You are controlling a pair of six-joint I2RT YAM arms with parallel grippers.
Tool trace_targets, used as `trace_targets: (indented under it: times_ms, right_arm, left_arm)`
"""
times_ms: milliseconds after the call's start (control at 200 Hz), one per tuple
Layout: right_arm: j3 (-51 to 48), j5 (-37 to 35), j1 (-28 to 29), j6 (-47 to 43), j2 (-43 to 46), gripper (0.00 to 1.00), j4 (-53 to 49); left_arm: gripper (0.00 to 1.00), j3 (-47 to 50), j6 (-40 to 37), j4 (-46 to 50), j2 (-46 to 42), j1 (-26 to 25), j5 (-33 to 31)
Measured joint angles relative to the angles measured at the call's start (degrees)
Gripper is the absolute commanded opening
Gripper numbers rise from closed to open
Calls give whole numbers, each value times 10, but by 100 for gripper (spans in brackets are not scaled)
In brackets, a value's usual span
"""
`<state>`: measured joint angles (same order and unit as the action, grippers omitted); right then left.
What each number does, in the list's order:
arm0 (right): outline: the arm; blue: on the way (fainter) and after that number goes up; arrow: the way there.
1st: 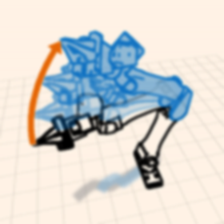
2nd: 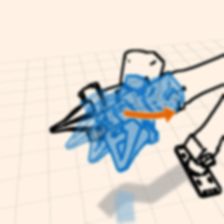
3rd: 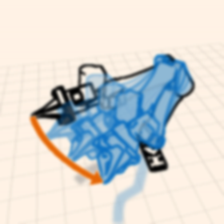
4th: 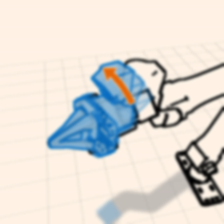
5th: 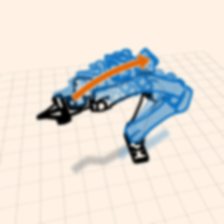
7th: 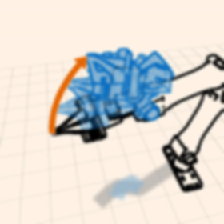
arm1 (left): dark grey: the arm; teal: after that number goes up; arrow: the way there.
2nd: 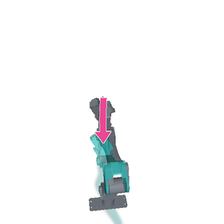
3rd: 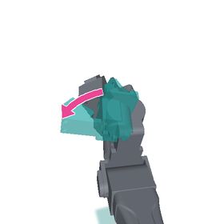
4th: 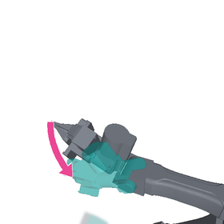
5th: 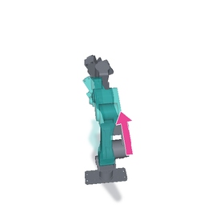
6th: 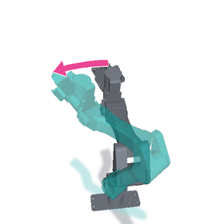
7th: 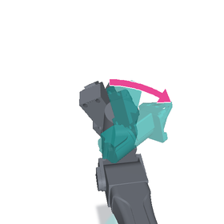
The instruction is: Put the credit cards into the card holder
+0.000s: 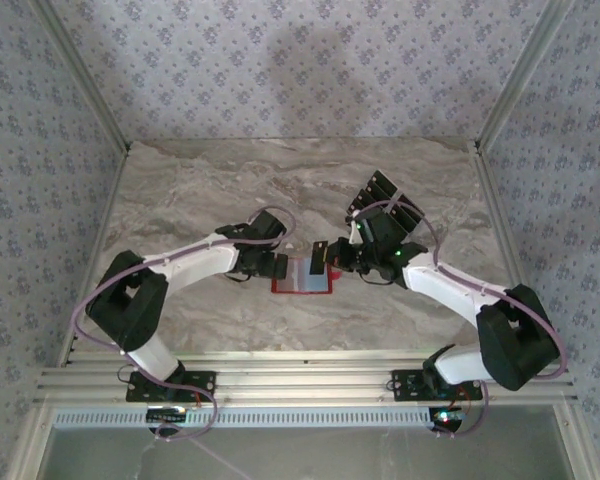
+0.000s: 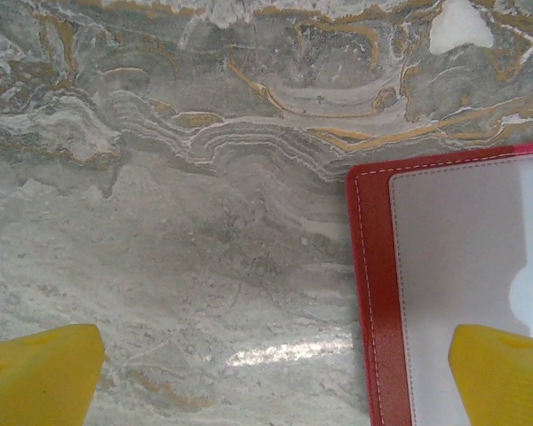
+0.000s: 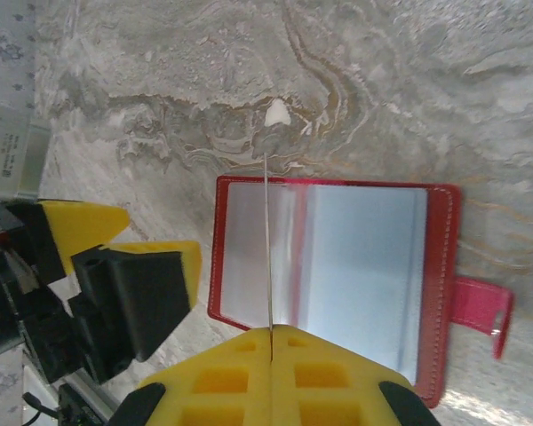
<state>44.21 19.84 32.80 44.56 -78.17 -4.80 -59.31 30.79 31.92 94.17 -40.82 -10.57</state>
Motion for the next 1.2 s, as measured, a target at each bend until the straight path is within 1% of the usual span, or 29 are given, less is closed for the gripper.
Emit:
trace_targets:
  times_ms: [245,680,1199]
  right_arm:
    - [-35,1,18,31,-7,0,78]
    - [-83,18,21,41,-56,0,182]
    - [-93,40,21,42,-94,0,250]
  left_arm:
    - [100,-2,-4,-1,16,-10,-23]
    - [100,-2,-3,1,45,-15,-43]
    - [100,-7,4,15,49,-16,-58]
